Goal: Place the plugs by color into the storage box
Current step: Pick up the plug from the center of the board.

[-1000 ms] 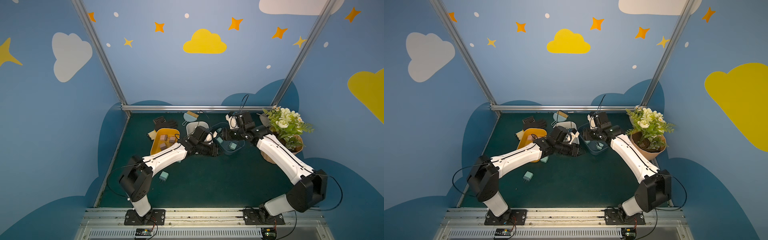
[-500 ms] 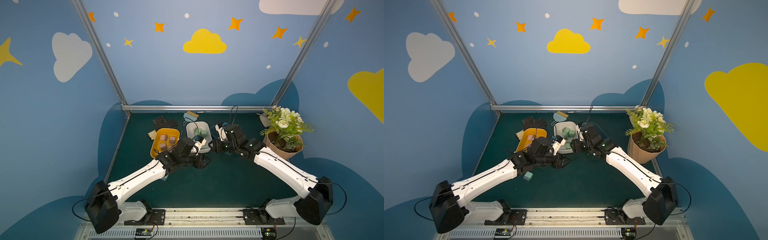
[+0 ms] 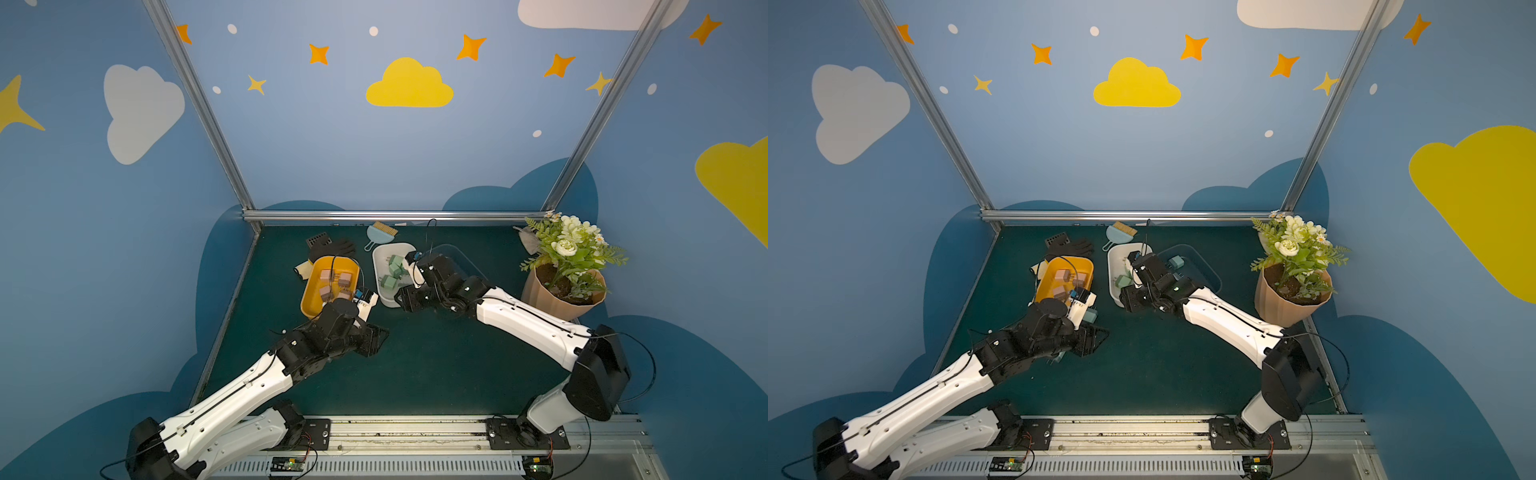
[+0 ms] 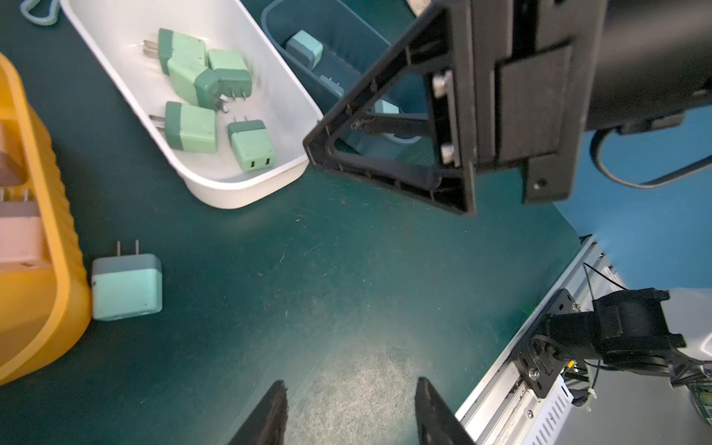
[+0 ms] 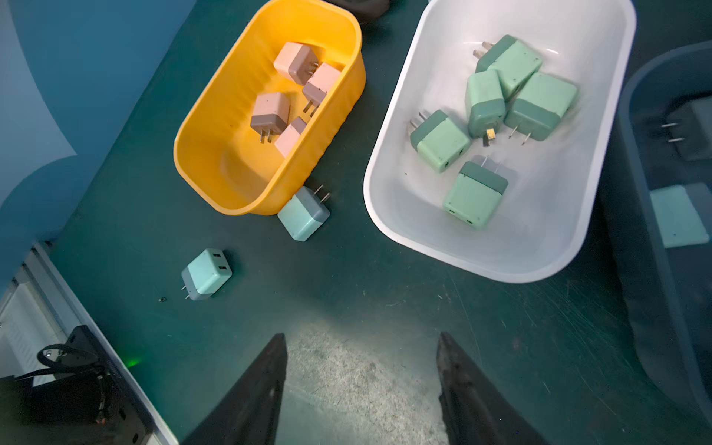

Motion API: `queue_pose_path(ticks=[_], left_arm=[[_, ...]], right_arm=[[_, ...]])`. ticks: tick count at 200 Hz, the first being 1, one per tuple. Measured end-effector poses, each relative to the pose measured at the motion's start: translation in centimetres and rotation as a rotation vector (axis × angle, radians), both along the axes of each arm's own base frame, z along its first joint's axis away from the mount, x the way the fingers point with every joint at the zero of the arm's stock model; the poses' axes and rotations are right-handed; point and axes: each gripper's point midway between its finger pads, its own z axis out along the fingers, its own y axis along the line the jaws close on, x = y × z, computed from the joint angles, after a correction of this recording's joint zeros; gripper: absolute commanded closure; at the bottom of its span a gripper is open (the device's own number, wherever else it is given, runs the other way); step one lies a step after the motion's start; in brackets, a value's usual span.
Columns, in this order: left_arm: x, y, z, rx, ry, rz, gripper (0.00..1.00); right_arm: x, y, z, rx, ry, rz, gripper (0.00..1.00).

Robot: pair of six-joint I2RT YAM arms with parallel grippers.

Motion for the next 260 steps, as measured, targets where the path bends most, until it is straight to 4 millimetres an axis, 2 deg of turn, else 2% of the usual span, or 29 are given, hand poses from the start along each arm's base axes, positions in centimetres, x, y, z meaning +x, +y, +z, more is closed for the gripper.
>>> queue_pose_path(ticks=[61,119,180,196,213,260], left_arm=[[-1.3,2.4,-2.8,0.015,0.097,0.095,0.45],[-2.0,4.5,-3.6,-0.003,0.112,0.184,0.45],[-2.1,7.7,-5.0,-0.008,0.145,0.314,0.44],[-2.1,8.3,-5.2,-0.018,0.156,0.340,0.44],[-2.1,8.5,-5.4,-0.024,0.164,0.353,0.44],[-2.4,8.7,-6.3,-0.019,0.192,0.360,0.43]], right_arm=[[1.5,4.7,-2.2,-0.016,0.012,0.164,0.39],[2.6,6.6,-4.7,-0.058,0.003,0.247,0.38],[1.8,8.2,-6.7,-0.029,0.056,0.310,0.37],[1.5,8.9,-7.4,-0.027,0.066,0.337,0.33],[1.5,9.9,-8.2,-0.031,0.067,0.369,0.28],[1.3,12.1,-10.3,-0.091,0.044,0.445,0.28]])
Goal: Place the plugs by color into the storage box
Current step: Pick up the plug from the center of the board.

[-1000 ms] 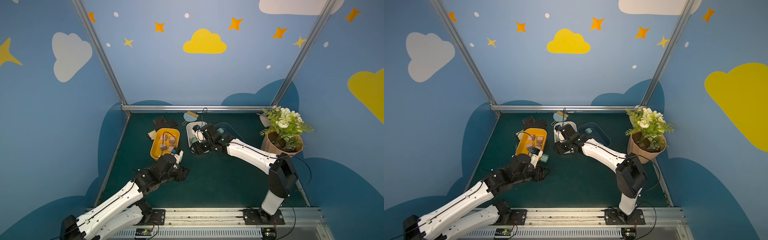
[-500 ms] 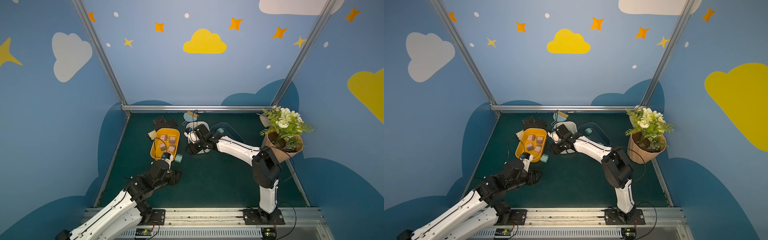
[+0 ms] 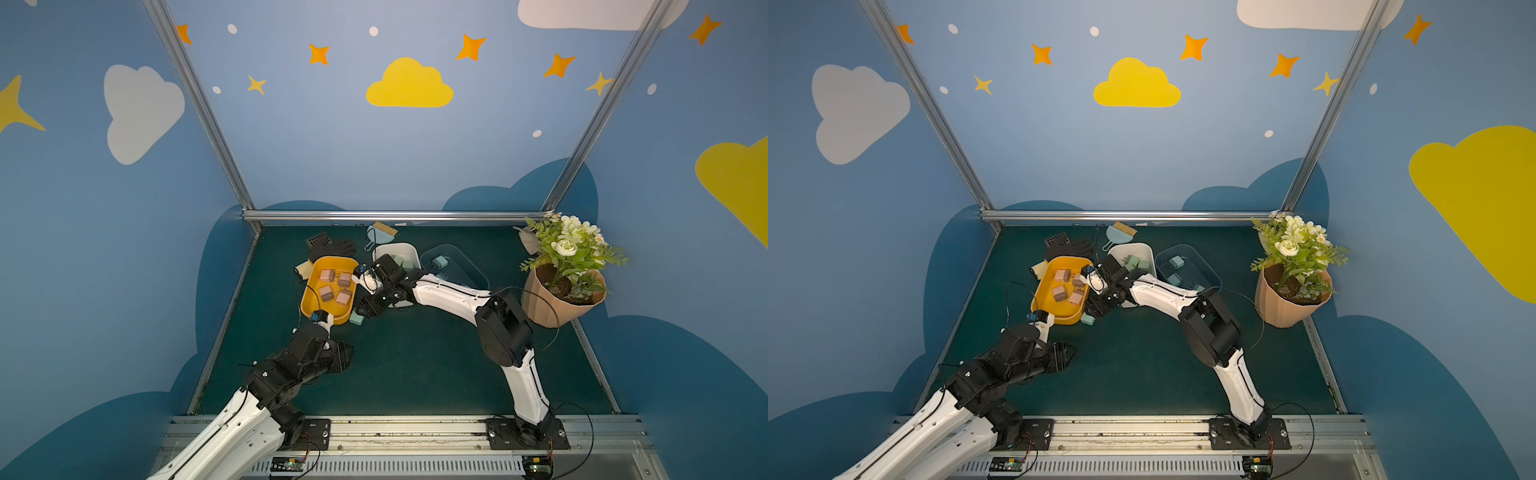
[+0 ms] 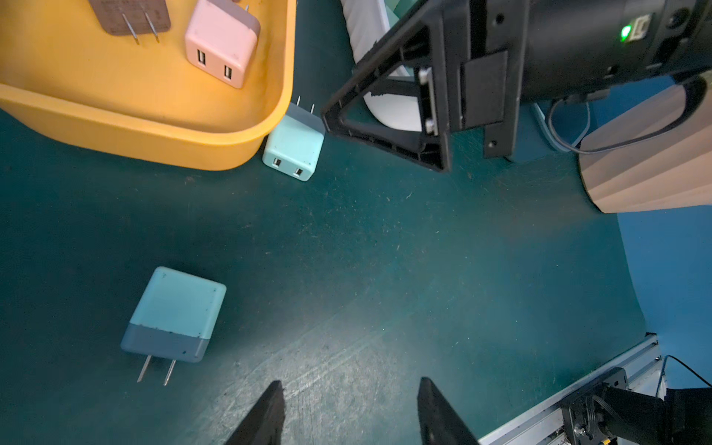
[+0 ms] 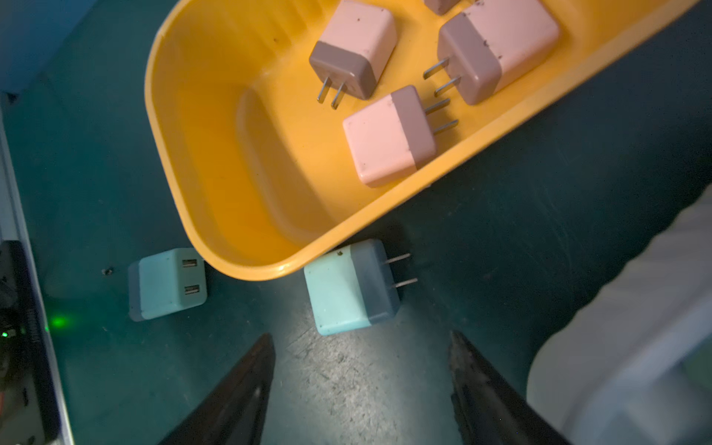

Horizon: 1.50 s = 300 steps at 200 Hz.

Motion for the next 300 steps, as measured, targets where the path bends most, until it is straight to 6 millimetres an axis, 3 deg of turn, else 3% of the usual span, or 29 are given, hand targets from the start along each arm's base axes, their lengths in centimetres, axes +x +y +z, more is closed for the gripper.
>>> queue_pose_path(ticks=[55,114,224,300], left_arm=[[0.0,0.3,-0.3,-0.003,0.008,0.018,0.42],[0.0,0.7,0.3,-0.027,-0.029,0.040,0.41],[-0.1,0.8,-0.2,-0.025,-0.018,0.050,0.40],[-0.4,0.5,-0.2,-0.048,0.010,0.051,0.41]], right_arm=[[0.0,1.6,-2.5,-0.074,-0.054,0.051,0.28],[-0.3,1.6,-4.5,-0.129,-0.064,0.073,0.30],[-1.0,1.3,-4.5,-0.171,-0.084,0.072,0.58],[-4.6,-0.7,-3.3,-0.199,-0.057,0.085,0.62]])
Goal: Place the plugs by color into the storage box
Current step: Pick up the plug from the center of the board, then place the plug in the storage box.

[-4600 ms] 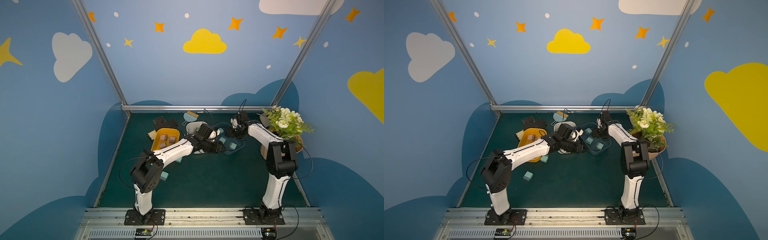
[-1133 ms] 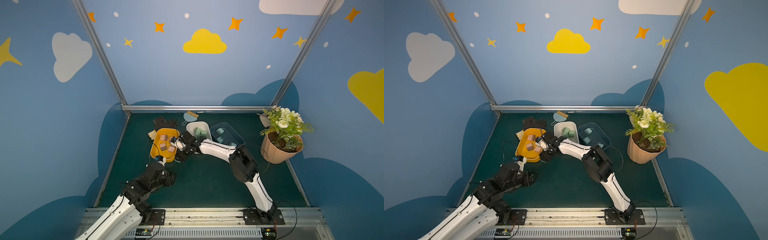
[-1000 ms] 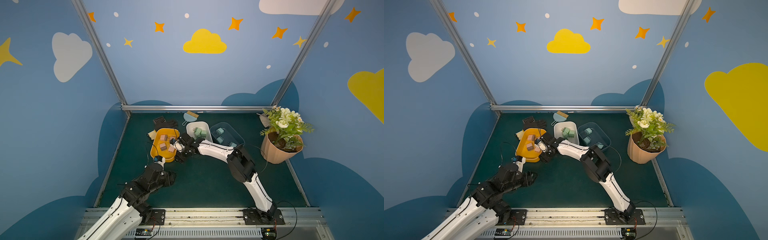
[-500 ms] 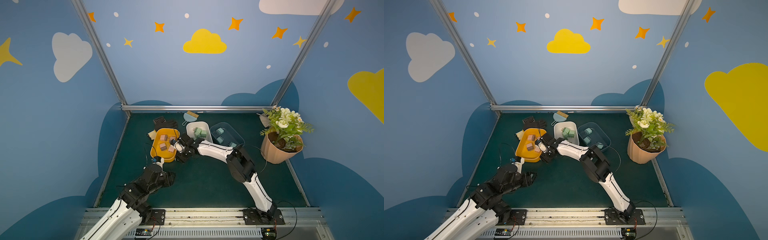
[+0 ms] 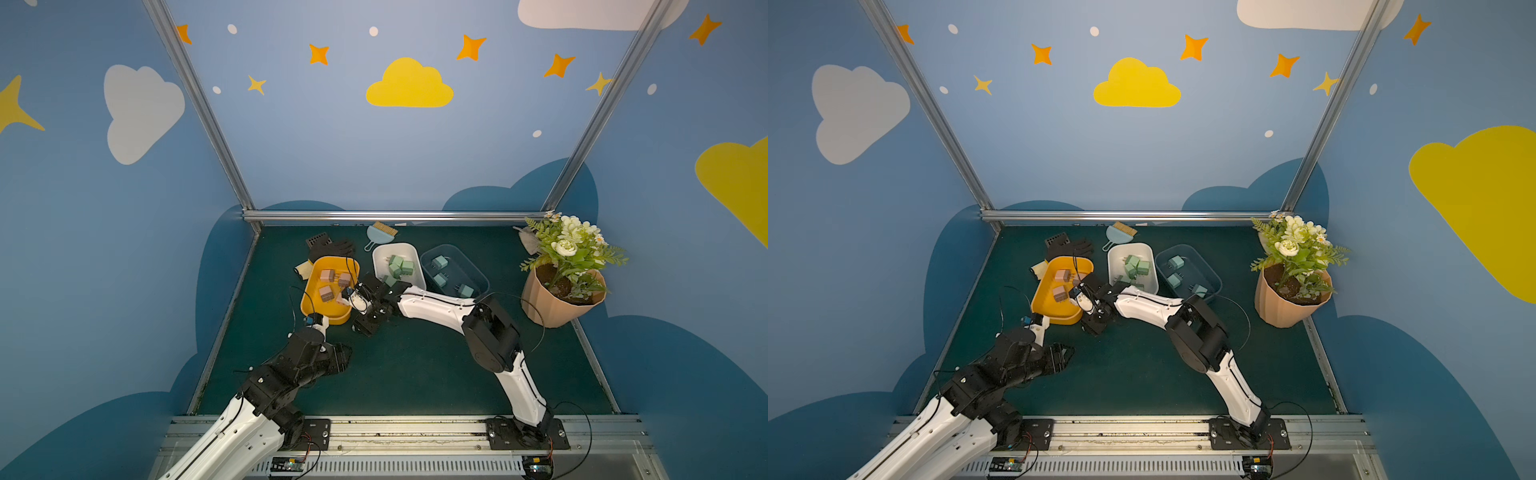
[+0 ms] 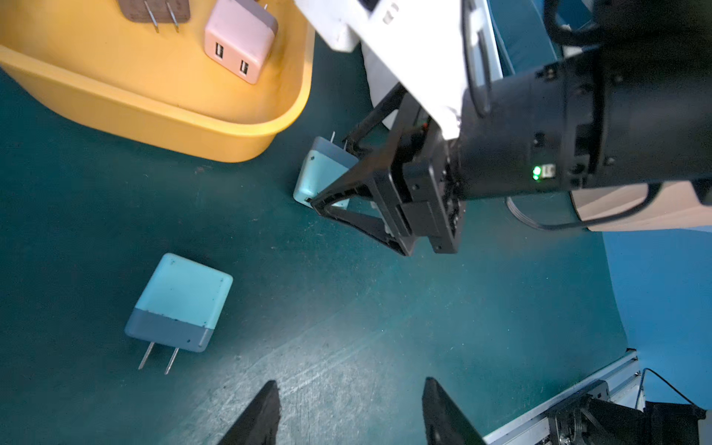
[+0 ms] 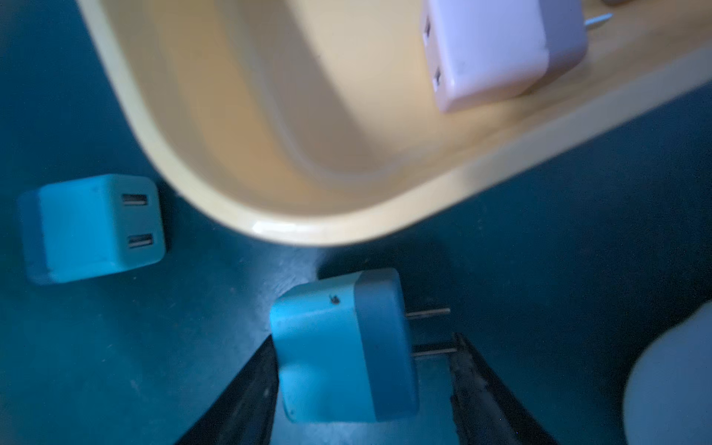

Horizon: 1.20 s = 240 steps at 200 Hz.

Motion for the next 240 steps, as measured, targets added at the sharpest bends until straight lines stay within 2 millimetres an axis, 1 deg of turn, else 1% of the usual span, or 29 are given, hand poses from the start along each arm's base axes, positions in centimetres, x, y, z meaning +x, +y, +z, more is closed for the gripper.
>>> queue_pose_path(ticks=[20,55,93,114,146,192,215,240], left_arm=[[-0.1,-0.1,0.0,-0.008,0.008,-0.001,0.42],[-0.1,-0.3,0.0,-0.013,0.011,-0.010,0.43],[0.8,-1.6,0.4,-0.001,-0.041,-0.093,0.43],[1.5,-2.4,0.9,0.009,-0.060,-0.137,0.43],[2.4,-3.6,1.9,-0.009,-0.108,-0.183,0.43],[3.8,-5.0,3.0,-0.043,-0.176,-0.211,0.43],[4.7,-5.7,2.8,-0.043,-0.173,-0.220,0.44],[5.7,-6.7,2.9,-0.054,-0.172,-0.231,0.44]], right_arm=[[-1.2,-1.1,-0.1,-0.003,0.016,-0.008,0.62],[-3.1,-3.6,-1.5,-0.032,0.064,-0.030,0.62],[-4.1,-4.7,-1.0,-0.026,0.073,-0.044,0.64],[-4.6,-5.2,-0.2,-0.008,0.076,-0.051,0.64],[-5.4,-6.0,1.8,0.033,0.065,-0.051,0.64],[-6.9,-9.0,5.2,0.087,0.031,-0.067,0.64],[-6.8,-10.3,6.7,0.103,0.003,-0.087,0.65],[-5.8,-11.6,7.6,0.098,-0.026,-0.124,0.65]])
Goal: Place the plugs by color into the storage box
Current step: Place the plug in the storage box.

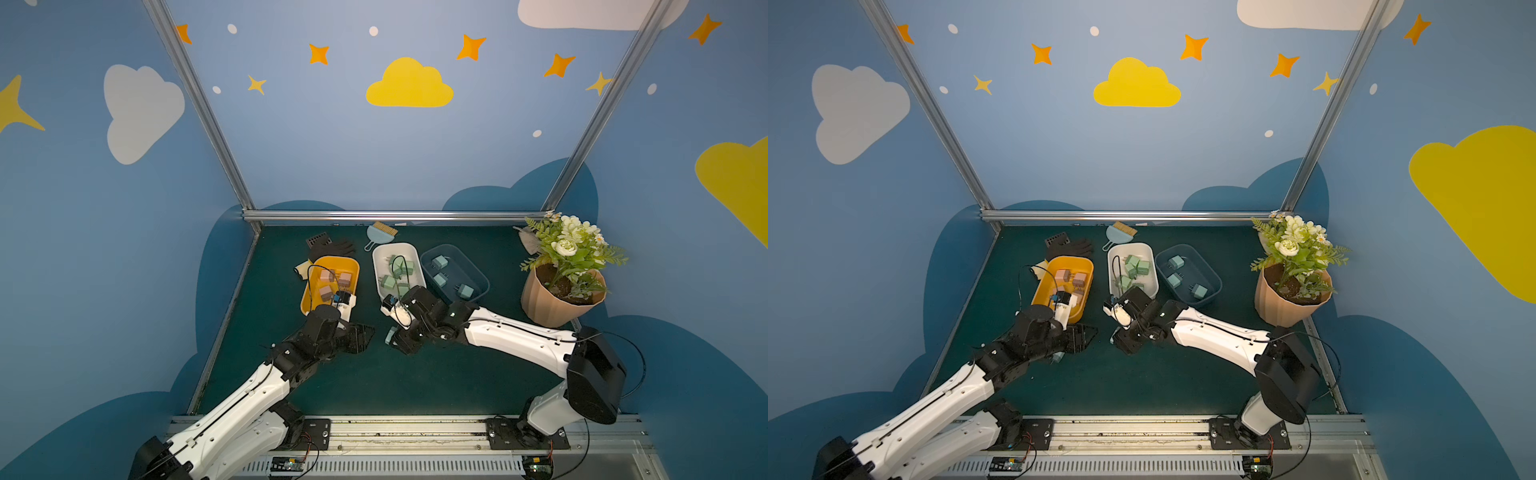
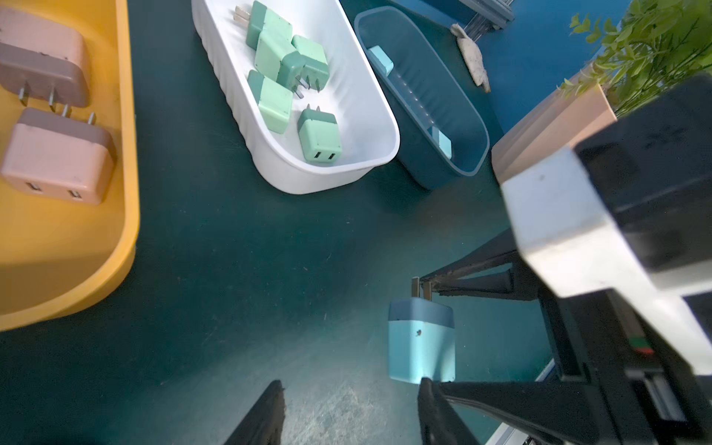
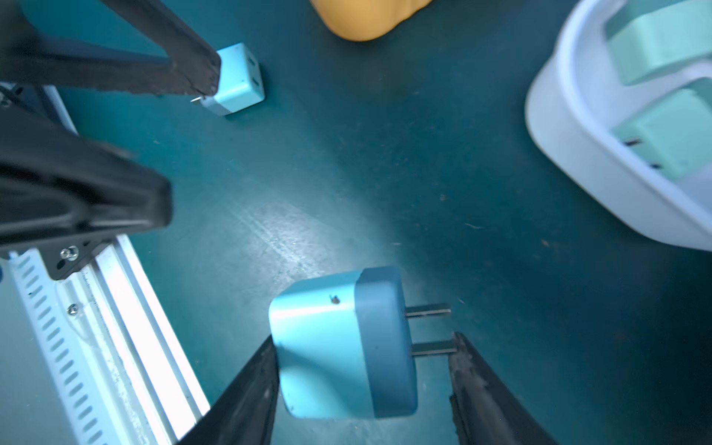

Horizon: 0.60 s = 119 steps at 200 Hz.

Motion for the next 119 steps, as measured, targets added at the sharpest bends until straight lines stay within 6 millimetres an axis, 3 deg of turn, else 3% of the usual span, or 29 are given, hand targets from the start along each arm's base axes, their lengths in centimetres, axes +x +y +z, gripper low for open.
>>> queue_pose_path(ticks=[58,119], left_arm=[[2.7,-3.5,2.4,-0.026,-0.031,-0.064,0.44],[5.0,-8.4,2.4,-0.046,-0.017,-0.145,0.44]], right_arm=[[3.7,-3.4,1.7,0.003,-0.044,-0.116,0.66],[10.1,-10.1,2.1,0.007,-0.021,-0.380,0.68]])
